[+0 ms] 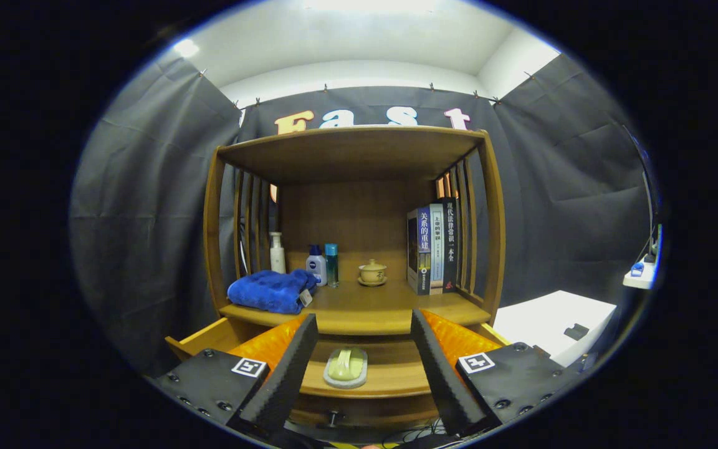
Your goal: Pull open the drawer, take out the items inside it, and place them on the countertop above the cabinet.
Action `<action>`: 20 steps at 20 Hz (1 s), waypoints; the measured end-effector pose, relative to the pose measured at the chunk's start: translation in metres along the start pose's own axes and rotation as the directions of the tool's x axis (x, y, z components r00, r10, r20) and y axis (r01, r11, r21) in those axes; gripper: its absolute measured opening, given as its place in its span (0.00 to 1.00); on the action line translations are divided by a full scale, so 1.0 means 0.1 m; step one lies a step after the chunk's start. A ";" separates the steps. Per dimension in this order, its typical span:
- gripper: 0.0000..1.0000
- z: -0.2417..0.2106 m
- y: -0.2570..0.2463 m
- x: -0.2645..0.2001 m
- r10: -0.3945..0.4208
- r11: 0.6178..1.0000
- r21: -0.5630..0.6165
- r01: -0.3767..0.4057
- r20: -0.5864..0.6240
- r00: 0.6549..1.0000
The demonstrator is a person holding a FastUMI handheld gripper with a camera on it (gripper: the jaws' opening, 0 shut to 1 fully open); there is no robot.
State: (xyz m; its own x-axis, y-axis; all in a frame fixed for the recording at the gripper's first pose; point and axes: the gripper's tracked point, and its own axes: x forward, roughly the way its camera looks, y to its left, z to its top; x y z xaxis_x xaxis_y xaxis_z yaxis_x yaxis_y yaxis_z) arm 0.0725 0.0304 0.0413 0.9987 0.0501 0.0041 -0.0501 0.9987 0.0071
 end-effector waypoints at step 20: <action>0.92 -1.35 0.44 1.07 0.123 0.992 0.054 -0.116 -0.648 0.752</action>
State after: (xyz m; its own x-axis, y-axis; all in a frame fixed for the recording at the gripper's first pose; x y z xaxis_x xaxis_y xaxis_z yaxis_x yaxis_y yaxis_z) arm 0.1776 0.0805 -0.0929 0.7473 0.1653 -0.6436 -0.1655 0.9843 0.0606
